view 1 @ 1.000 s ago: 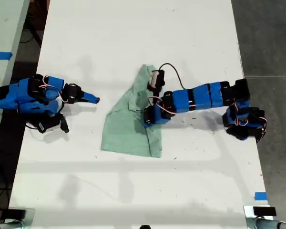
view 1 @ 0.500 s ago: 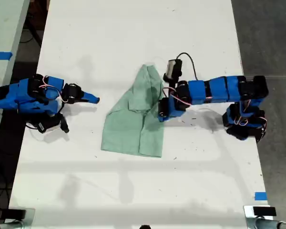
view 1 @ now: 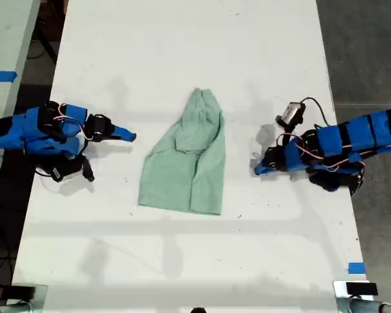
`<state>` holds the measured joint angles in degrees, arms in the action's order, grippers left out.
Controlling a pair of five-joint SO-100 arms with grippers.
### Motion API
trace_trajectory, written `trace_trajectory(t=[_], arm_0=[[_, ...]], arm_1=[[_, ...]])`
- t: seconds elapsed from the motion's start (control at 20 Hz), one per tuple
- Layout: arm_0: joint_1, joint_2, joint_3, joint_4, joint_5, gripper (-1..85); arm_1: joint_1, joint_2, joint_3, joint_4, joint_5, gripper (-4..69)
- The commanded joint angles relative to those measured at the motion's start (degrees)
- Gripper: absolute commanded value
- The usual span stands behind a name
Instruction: Fold t shirt
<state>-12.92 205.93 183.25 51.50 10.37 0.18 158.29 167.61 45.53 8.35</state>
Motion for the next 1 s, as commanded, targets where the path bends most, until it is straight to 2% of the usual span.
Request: trace_trajectory(t=[0.0, 0.05, 0.1, 0.15, 0.25, 0.95], arm_0=[[0.4, 0.4, 0.1, 0.1, -1.1, -0.2], [0.4, 0.4, 0.1, 0.1, -1.1, -0.2], [0.5, 0.4, 0.1, 0.0, -1.1, -0.2], [0.4, 0.4, 0.2, 0.1, -1.1, -0.2], [0.3, 0.5, 0.2, 0.0, -1.0, -0.2], [0.4, 0.5, 0.2, 0.0, -1.1, -0.2]], arm_1=[[0.2, 14.1, 5.9, 2.8, 0.6, -1.8], [0.3, 25.0, 9.5, 7.1, 0.4, -1.9], [0.3, 39.0, 11.0, 18.4, 1.1, -1.9], [1.1, 43.0, 10.4, 26.4, 2.5, -2.1], [1.1, 42.8, 10.8, 24.2, 2.5, -2.1], [2.1, 42.8, 10.8, 24.8, 3.7, -2.1]])
